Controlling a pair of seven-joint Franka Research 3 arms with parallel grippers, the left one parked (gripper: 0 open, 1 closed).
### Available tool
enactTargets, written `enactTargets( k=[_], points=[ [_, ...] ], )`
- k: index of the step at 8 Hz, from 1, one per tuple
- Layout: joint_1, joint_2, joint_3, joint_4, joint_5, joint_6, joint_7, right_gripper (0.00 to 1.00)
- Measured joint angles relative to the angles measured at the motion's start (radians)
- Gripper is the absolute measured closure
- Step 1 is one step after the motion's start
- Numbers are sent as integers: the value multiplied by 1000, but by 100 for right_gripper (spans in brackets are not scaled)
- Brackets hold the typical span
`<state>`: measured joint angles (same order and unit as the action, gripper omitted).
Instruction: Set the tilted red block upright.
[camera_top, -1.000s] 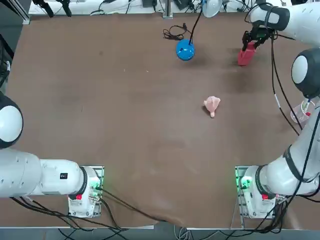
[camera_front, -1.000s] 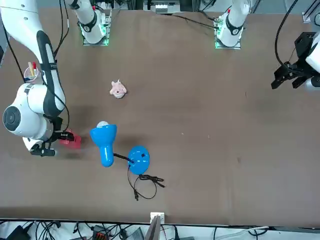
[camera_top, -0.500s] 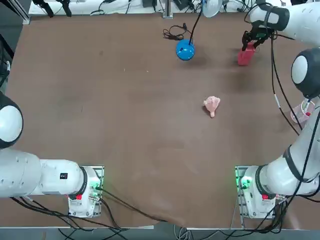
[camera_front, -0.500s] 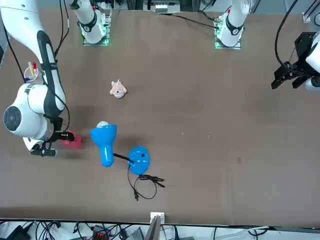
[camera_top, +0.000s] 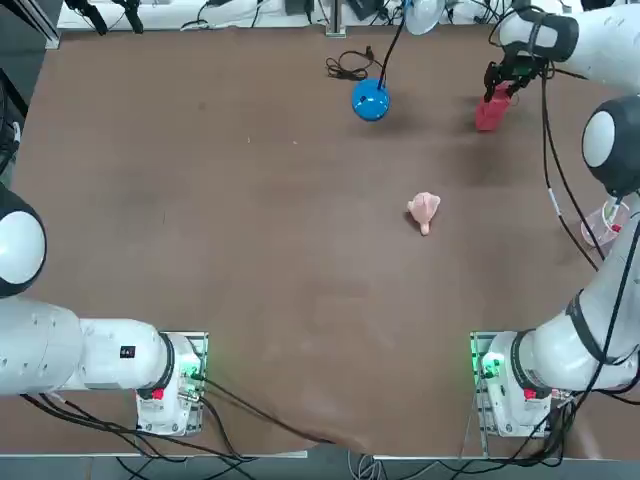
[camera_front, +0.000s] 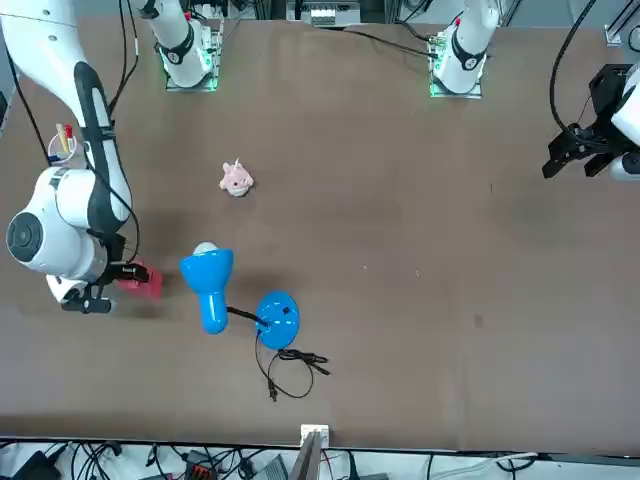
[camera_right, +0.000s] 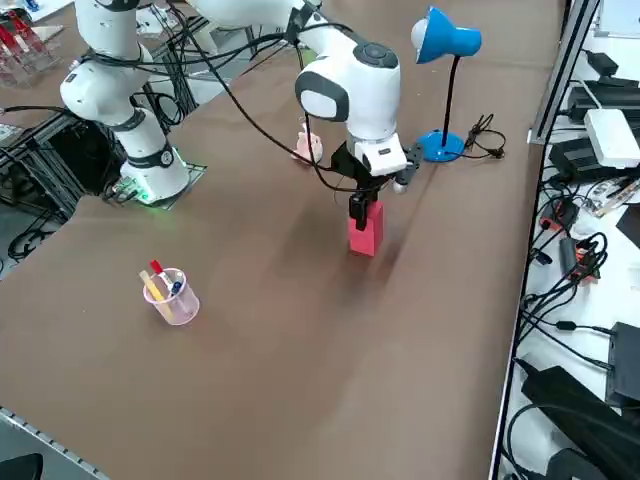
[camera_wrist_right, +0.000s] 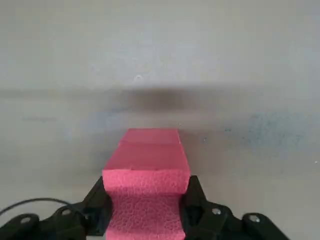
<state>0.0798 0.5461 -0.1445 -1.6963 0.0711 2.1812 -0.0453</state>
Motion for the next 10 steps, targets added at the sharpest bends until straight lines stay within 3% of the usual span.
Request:
enactTargets(
  k=[4,6,10],
  points=[
    [0,1,0,0,0,0,-1,29],
    [0,11,0,0,0,1,-2,1],
    [0,14,0,3,0,6,-4,0]
  ],
)
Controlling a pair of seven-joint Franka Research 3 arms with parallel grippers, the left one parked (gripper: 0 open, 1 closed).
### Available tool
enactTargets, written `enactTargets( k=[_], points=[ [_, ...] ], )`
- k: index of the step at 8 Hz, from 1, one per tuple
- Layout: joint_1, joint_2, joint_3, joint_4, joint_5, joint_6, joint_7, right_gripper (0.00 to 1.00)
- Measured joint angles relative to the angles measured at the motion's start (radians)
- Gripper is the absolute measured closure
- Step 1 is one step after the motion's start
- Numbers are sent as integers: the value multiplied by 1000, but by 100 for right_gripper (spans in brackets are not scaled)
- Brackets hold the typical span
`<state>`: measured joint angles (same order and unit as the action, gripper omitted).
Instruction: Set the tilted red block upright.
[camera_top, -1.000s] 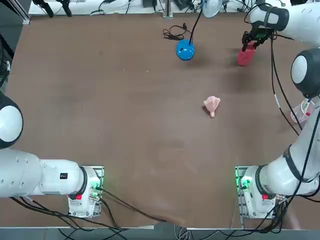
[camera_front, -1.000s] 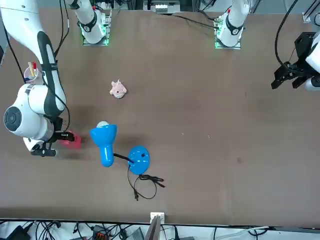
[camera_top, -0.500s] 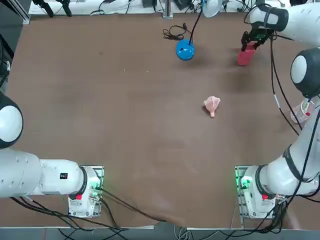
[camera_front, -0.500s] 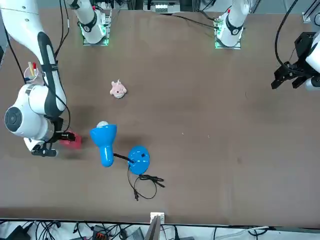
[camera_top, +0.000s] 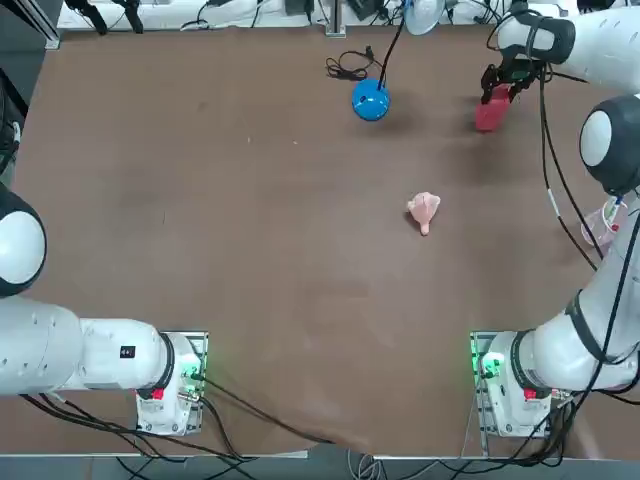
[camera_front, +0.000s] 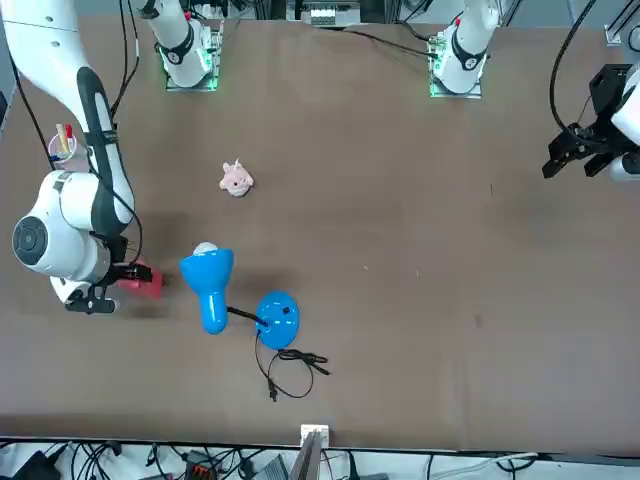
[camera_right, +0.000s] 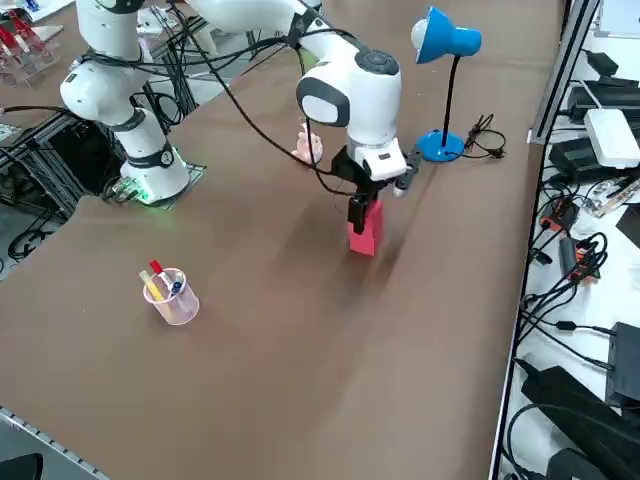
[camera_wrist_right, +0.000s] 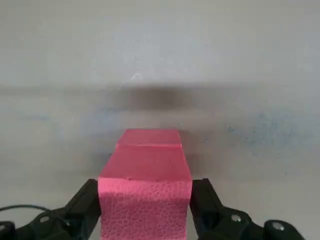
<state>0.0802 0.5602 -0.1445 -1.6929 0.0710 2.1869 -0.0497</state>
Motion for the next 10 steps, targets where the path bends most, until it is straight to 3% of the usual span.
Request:
enactTargets(
  k=[6,10],
  points=[
    [0,-41,0,27,0,2,-4,0],
    [2,-140,0,36,0,-32,-14,0]
  ],
)
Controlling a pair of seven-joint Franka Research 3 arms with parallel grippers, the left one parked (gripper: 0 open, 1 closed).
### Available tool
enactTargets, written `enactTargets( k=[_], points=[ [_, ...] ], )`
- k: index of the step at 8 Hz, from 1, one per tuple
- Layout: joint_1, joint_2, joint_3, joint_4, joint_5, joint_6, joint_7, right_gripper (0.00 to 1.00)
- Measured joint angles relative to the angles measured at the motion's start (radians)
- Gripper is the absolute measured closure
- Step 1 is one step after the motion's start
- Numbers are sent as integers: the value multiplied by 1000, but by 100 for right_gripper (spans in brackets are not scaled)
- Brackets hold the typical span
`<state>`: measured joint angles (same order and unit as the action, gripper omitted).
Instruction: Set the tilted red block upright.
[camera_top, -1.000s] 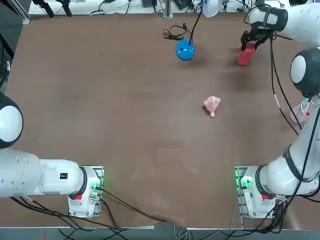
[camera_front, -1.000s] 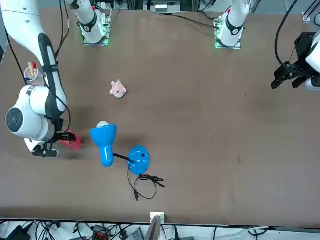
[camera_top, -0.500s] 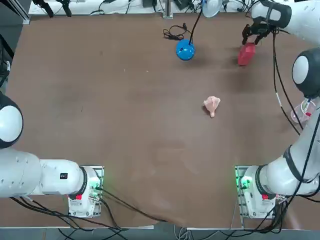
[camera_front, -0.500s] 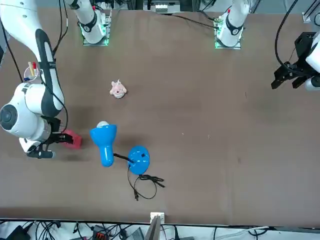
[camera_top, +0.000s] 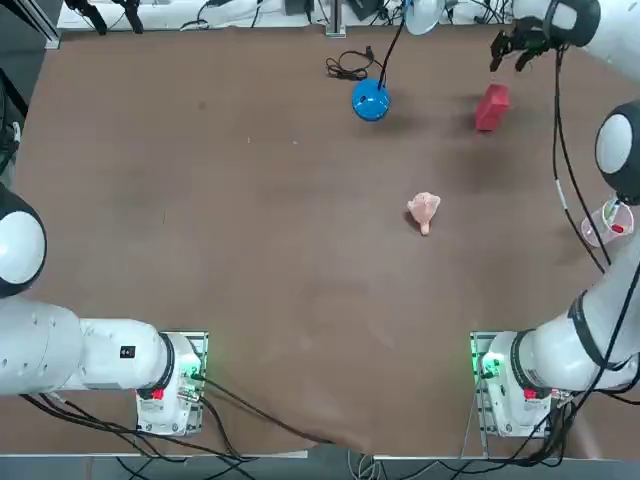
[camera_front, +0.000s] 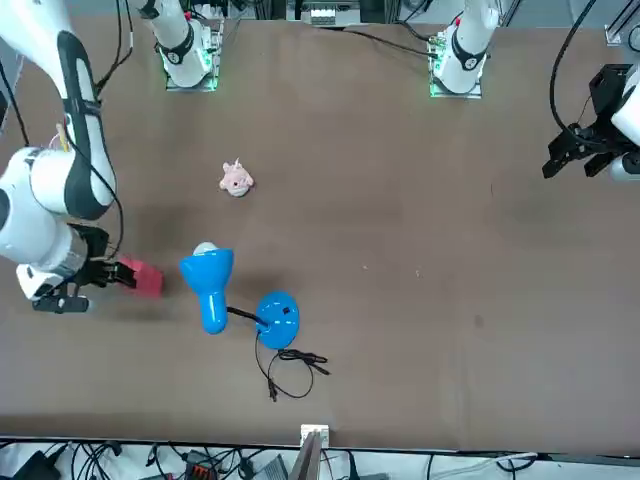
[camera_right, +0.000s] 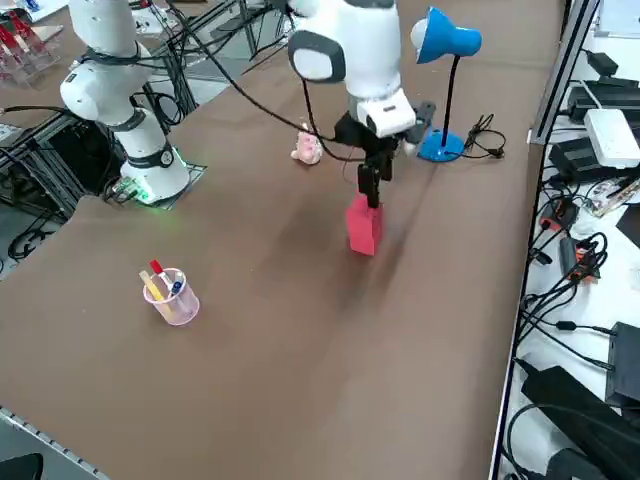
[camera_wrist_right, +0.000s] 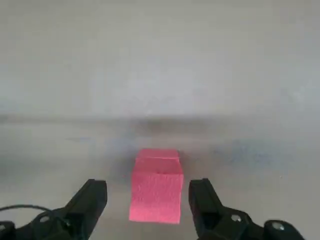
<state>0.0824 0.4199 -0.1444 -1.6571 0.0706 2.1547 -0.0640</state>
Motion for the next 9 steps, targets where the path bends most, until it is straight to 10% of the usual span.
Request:
enactTargets(
  k=[9],
  points=[
    [1,-299,1,121,0,-454,-68,0]
  ],
)
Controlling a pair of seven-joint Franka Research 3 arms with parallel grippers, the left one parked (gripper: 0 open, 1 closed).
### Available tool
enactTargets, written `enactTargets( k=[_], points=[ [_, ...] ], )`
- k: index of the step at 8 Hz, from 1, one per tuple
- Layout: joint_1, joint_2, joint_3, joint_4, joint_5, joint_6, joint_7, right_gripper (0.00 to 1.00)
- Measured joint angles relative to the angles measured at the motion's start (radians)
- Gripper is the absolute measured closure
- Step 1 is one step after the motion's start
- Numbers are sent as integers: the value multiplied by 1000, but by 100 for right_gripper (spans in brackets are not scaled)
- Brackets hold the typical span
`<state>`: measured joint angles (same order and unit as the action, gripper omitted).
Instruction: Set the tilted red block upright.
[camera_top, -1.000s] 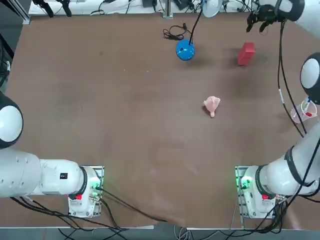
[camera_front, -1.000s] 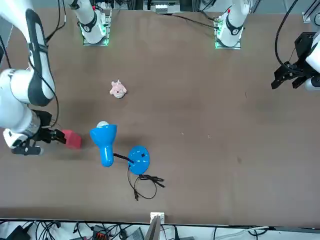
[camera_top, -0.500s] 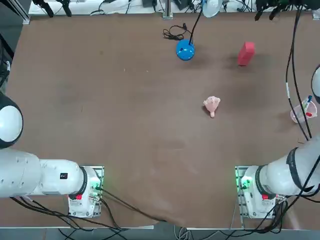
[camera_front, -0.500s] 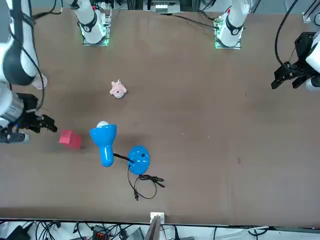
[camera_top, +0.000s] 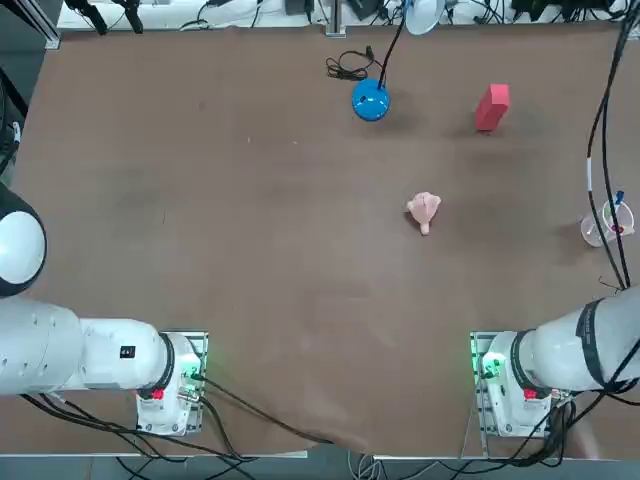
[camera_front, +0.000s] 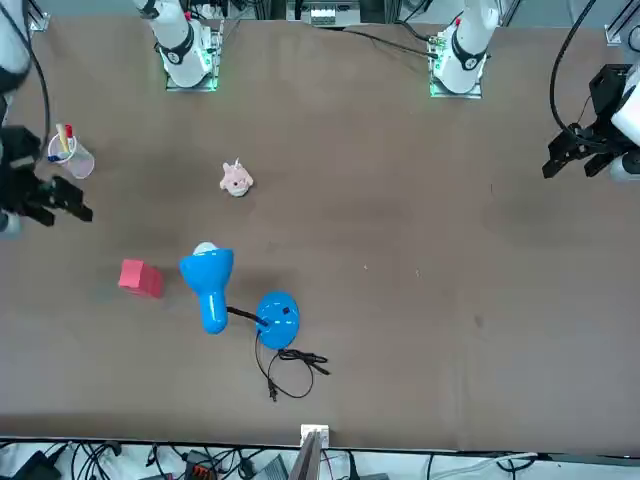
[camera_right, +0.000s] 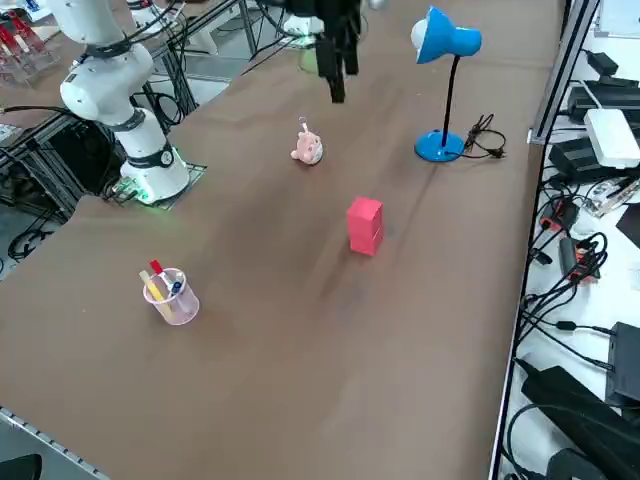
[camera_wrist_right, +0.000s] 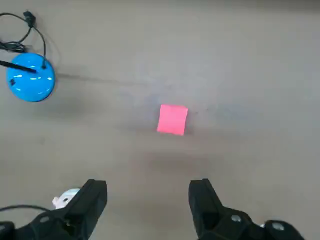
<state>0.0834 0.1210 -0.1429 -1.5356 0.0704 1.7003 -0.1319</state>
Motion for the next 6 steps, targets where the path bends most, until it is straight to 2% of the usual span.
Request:
enactTargets(
  k=[4,6],
  points=[
    [0,-147,6,-105,-36,-48,37,0],
    [8,-183,36,-114,-64,-68,104,0]
  ],
)
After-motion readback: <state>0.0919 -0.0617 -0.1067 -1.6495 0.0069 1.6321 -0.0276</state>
